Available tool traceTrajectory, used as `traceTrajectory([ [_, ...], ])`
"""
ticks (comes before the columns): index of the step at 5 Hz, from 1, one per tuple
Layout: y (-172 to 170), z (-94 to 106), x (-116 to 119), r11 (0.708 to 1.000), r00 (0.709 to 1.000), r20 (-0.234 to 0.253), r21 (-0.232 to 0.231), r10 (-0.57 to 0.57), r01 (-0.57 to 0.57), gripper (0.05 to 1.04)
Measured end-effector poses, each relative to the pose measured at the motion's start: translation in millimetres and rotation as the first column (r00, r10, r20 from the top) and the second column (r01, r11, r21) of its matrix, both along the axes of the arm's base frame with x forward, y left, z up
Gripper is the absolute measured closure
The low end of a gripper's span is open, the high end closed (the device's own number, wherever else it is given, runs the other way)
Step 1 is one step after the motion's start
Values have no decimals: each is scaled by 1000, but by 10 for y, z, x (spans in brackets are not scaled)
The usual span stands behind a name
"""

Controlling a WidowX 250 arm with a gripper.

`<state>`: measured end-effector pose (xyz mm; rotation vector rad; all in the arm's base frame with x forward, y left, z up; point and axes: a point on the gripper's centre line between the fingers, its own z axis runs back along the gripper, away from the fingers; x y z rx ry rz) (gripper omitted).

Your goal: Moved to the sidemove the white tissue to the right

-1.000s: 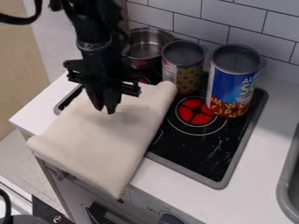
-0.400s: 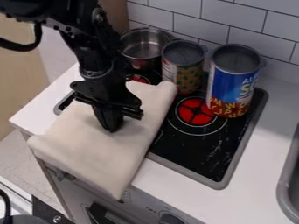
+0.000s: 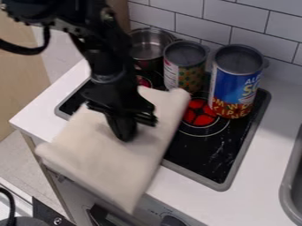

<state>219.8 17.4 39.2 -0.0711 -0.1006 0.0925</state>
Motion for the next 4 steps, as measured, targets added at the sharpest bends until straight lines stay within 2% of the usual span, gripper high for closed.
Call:
traceTrajectory([
  [1,-141,-4,-11,1000,1000,-17,-11,10,-10,1031],
  [2,-308,-11,-3,999,1000,-6,-29,25,-25,1031],
  [3,-444,-19,18,999,999,22,-35,39,-39,1031],
  [4,-431,-43,45,998,995,83,-37,49,-46,1031],
])
